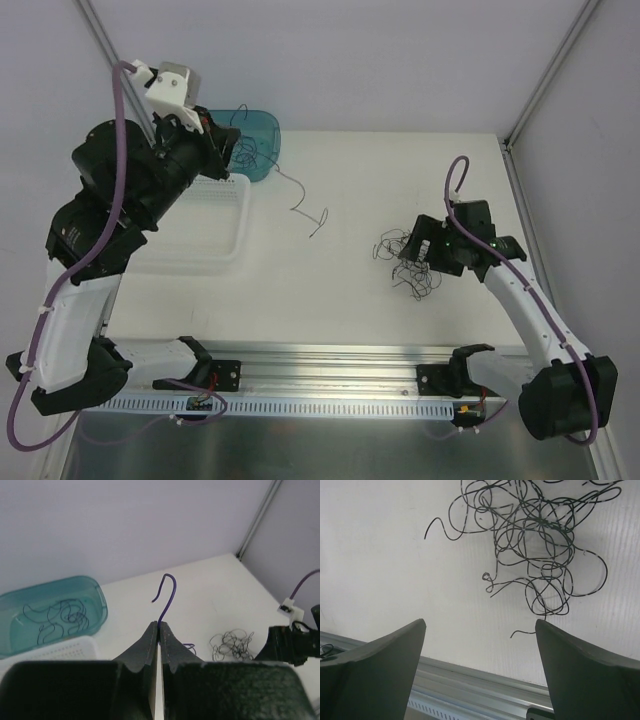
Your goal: Untangle the cables
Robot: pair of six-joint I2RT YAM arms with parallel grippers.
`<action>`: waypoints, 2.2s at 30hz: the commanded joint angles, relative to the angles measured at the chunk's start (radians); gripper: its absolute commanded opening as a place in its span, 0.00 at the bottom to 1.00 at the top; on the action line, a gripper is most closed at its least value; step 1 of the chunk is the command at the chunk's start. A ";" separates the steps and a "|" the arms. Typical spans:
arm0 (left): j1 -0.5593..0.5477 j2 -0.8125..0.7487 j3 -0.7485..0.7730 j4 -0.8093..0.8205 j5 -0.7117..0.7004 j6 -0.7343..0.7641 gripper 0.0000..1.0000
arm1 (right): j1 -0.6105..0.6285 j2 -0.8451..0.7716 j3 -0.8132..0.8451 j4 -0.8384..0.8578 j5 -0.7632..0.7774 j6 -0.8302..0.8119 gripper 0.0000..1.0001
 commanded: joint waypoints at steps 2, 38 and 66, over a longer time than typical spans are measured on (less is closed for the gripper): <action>0.011 0.082 0.163 0.043 -0.012 0.065 0.00 | 0.022 -0.110 -0.019 -0.037 -0.018 -0.036 1.00; 0.692 0.822 0.260 0.698 0.189 0.000 0.00 | 0.046 -0.301 -0.073 -0.072 -0.142 -0.163 0.97; 0.465 0.019 -0.733 0.499 0.500 -0.236 0.99 | 0.107 0.159 -0.047 0.170 0.093 -0.085 0.84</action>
